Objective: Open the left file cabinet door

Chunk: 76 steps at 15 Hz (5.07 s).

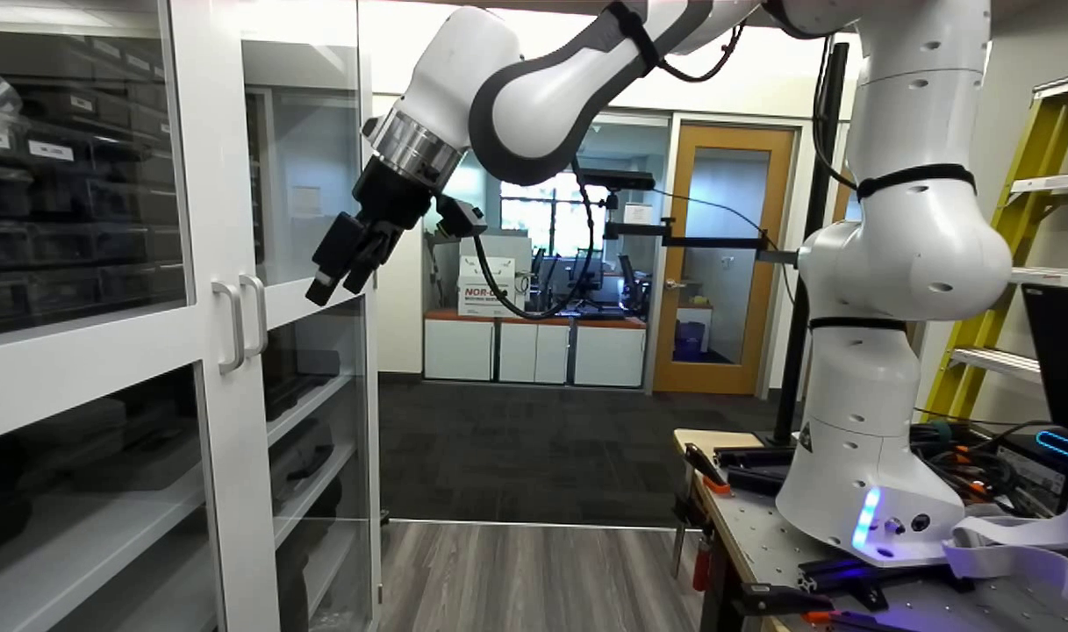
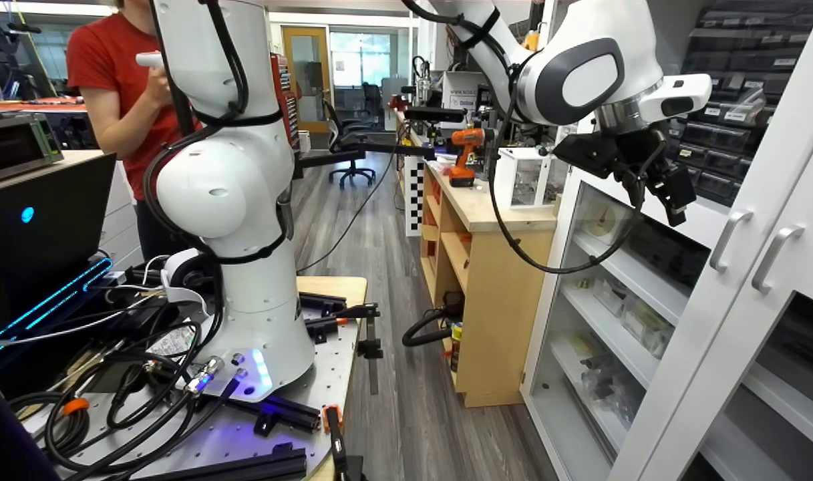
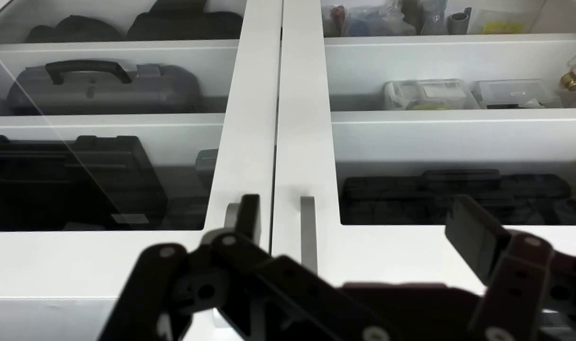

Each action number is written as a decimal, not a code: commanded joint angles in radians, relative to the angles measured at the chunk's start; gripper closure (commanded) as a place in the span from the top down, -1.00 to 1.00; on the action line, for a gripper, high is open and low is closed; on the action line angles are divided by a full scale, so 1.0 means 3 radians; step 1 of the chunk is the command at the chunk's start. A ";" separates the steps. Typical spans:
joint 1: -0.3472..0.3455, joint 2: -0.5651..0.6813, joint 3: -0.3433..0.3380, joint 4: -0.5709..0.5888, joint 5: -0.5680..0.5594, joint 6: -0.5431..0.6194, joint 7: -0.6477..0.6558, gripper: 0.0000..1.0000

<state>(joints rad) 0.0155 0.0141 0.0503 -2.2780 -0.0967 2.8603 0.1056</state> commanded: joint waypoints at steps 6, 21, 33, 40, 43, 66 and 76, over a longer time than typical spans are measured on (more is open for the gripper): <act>0.0020 0.0182 -0.0041 0.0093 0.0037 0.0132 0.0003 1.00; 0.0003 0.0659 -0.0024 0.0579 0.0170 0.0433 -0.0190 1.00; -0.0133 0.1047 0.0108 0.0941 0.0251 0.0634 -0.0408 1.00; -0.0272 0.1199 0.0230 0.1081 0.0262 0.0696 -0.0583 0.50; -0.0324 0.1237 0.0280 0.1107 0.0240 0.0739 -0.0627 0.21; 0.0055 0.0730 -0.0152 0.0551 0.0120 0.0557 -0.0158 -0.92; 0.0840 0.0336 -0.0946 0.0178 -0.0585 0.0365 0.0815 -0.91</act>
<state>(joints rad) 0.1821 0.2086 -0.1410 -2.1617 -0.1655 3.0291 0.2237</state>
